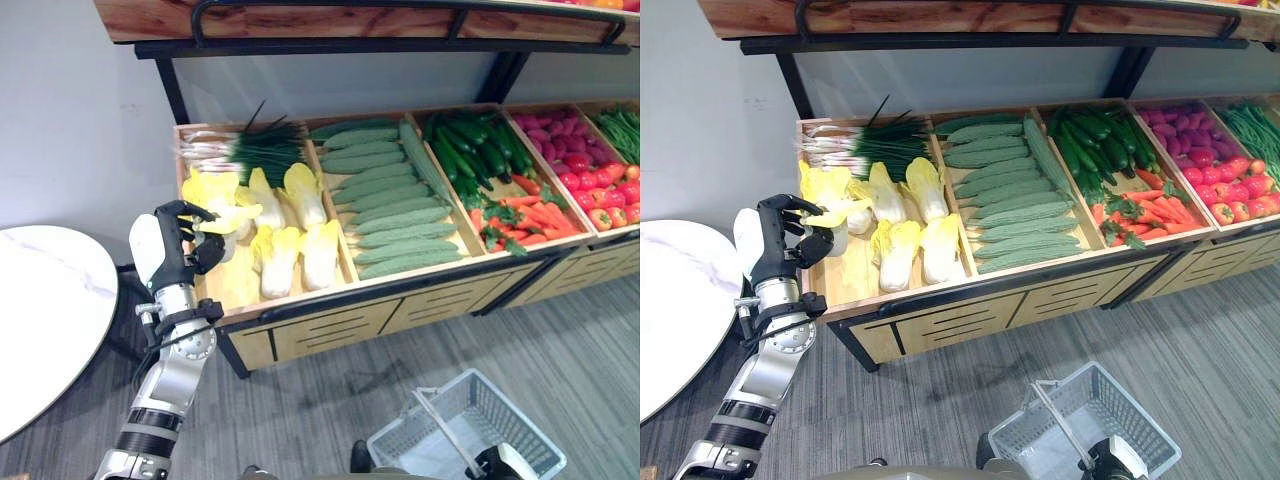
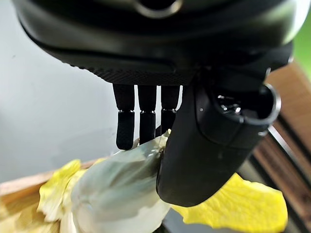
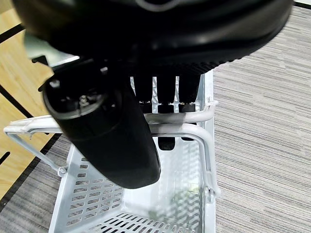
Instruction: Get the vegetables into the basket
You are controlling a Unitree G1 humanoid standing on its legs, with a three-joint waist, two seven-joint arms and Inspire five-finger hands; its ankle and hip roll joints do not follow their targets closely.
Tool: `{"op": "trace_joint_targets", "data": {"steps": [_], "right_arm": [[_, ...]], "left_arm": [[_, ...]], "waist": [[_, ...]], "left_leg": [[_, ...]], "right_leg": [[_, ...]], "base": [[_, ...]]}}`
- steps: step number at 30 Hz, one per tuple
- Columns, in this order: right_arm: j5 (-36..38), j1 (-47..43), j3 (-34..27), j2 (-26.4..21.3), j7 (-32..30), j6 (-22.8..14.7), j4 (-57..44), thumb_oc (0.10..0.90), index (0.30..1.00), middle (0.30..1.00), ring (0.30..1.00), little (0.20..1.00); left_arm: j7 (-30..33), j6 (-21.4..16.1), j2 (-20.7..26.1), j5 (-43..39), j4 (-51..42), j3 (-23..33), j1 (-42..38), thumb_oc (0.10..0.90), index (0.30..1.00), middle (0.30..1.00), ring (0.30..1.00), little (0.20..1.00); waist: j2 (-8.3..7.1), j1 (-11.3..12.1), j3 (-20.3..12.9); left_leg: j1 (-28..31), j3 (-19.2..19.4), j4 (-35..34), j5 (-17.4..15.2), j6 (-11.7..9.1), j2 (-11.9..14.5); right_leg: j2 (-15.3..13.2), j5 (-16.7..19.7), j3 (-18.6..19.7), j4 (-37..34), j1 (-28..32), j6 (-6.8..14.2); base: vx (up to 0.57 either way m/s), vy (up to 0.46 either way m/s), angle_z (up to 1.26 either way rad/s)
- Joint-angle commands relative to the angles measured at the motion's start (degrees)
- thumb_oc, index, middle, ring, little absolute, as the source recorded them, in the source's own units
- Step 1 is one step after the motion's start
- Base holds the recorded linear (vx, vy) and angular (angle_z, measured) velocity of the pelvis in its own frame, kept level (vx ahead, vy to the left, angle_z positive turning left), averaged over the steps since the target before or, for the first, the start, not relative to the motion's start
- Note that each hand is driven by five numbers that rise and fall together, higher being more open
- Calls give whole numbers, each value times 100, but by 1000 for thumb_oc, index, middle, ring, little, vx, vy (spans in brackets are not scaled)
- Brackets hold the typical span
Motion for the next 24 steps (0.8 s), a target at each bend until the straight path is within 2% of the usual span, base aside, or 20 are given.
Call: {"op": "trace_joint_targets", "data": {"steps": [1, 3, 4, 5, 9, 15, 24], "right_arm": [[210, -224, -105, -149, -100, -68, 185, 400, 300, 300, 300, 300], [244, -205, -143, -200, -20, -5, 162, 400, 300, 300, 300, 300], [247, -205, -170, -234, 56, 50, 174, 400, 300, 300, 300, 300], [227, -222, -164, -255, 138, 93, 146, 400, 300, 300, 300, 300], [147, -202, -187, -265, 382, 108, 93, 400, 300, 300, 300, 300], [128, -218, -239, -169, 497, 67, 181, 400, 300, 300, 300, 300], [146, -193, -272, -136, 537, 65, 274, 400, 300, 300, 300, 300]], "left_arm": [[-443, -1013, 318, -663, -807, 174, -416, 400, 300, 300, 300, 300], [-1169, -1528, 174, -2569, -929, 167, -204, 400, 300, 300, 300, 300], [-1709, -1669, 50, -3719, -858, 119, -107, 400, 300, 300, 300, 300], [-2128, -1658, -40, -4522, -754, 75, -33, 400, 300, 300, 300, 300], [-2976, -1566, -273, -5902, -523, -65, 141, 400, 300, 300, 300, 300], [-3494, -1561, -398, -6510, -308, -73, 284, 400, 300, 300, 300, 300], [-3705, -1502, -353, -6625, -389, -281, 203, 400, 300, 300, 300, 300]], "waist": [[-86, 21, -46], [-72, 16, -39], [-55, 19, -38], [-55, 11, -54], [-69, -1, -85], [-93, 5, -77], [-109, -15, -112]], "left_leg": [[-116, -476, 1, -147, -47, -5], [-120, -489, 1, -132, -42, -18], [-102, -490, 1, -142, -38, -28], [-129, -486, 1, -116, -35, -43], [-131, -495, 1, -124, -23, -65], [-98, -486, 1, -158, 20, -116], [-51, -458, 1, -189, 40, -146]], "right_leg": [[-352, 60, -372, 64, 161, 377], [-368, 88, -380, 58, 165, 379], [-379, 82, -384, 62, 180, 388], [-392, 117, -377, 56, 155, 381], [-426, 138, -366, 56, 151, 386], [-461, 143, -301, 83, 145, 392], [-497, 154, -309, 93, 155, 408]], "base": [[-37, 22, 6], [-41, 27, 8], [-45, 28, 11], [-22, 31, 11], [-9, 10, 3], [0, 12, 0], [0, 5, 0]]}}
